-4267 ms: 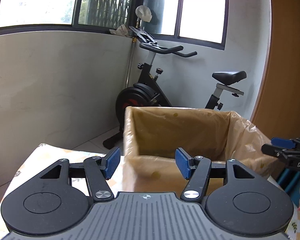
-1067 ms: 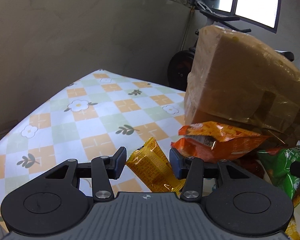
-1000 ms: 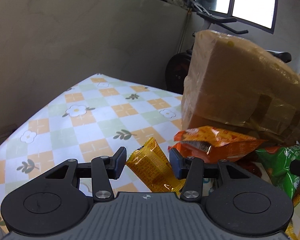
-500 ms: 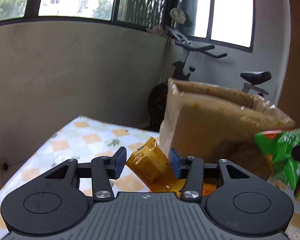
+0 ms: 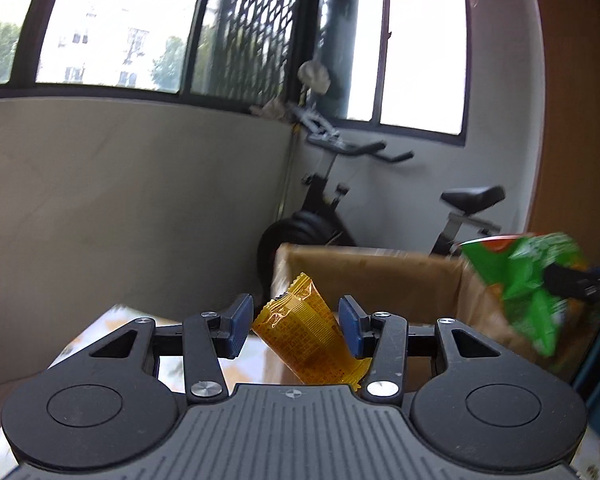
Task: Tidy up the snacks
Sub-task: 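Carry both packets over the box and open both tools to drop them in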
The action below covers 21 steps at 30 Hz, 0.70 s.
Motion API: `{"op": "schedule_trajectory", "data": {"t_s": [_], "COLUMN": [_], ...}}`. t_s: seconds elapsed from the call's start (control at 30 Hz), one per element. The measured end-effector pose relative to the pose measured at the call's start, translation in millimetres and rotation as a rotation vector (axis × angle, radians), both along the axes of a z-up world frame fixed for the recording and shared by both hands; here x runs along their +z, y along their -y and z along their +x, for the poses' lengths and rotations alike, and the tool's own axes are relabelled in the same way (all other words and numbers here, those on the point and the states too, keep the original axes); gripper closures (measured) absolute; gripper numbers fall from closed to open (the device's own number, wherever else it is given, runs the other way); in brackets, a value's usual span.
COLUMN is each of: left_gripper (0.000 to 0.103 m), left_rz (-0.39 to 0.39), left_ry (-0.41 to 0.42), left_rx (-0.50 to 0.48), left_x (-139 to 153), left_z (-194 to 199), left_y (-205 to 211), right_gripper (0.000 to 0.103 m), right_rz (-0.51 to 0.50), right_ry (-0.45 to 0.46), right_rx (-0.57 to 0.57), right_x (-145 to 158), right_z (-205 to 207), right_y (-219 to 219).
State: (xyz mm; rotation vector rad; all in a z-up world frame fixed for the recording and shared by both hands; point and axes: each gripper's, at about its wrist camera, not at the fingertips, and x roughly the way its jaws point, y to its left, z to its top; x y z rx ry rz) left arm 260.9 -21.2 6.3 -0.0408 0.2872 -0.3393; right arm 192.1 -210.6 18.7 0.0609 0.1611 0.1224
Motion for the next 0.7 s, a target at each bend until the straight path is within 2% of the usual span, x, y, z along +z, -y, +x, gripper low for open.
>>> {"op": "schedule_trajectory", "data": {"t_s": [0.13,0.33,0.47,0.53,0.7], "left_gripper": [0.053,0.053,0.053,0.053,0.048], "left_rz": [0.006,0.031,0.086,0.086,0.123], "left_ry": [0.036,-0.001,-0.035,-0.055,-0.095], "left_rx": [-0.04,-0.089,-0.112,-0.112,-0.105], "left_x": [16.1,16.0,8.2,4.3,-9.0], "left_z": [25.9,75.8,99.2,104.1,112.3], "left_y": [25.0,60.4,82.8,82.8,87.0], "right_gripper": [0.02,0.02,0.02,0.02,0.018], "right_rz": [-0.02,-0.049,-0.035,-0.015,-0.01], "right_ry": [-0.02,-0.112,-0.197,-0.235,-0.283], "right_rx": [-0.003,-0.063,-0.103,-0.122,-0.135], "right_x": [3.6,-13.6,-31.8,-37.9,-45.7], "right_z": [38.5,91.8,107.7,109.6,105.5], "right_y": [9.9,25.3,35.3,39.1,44.4]}}
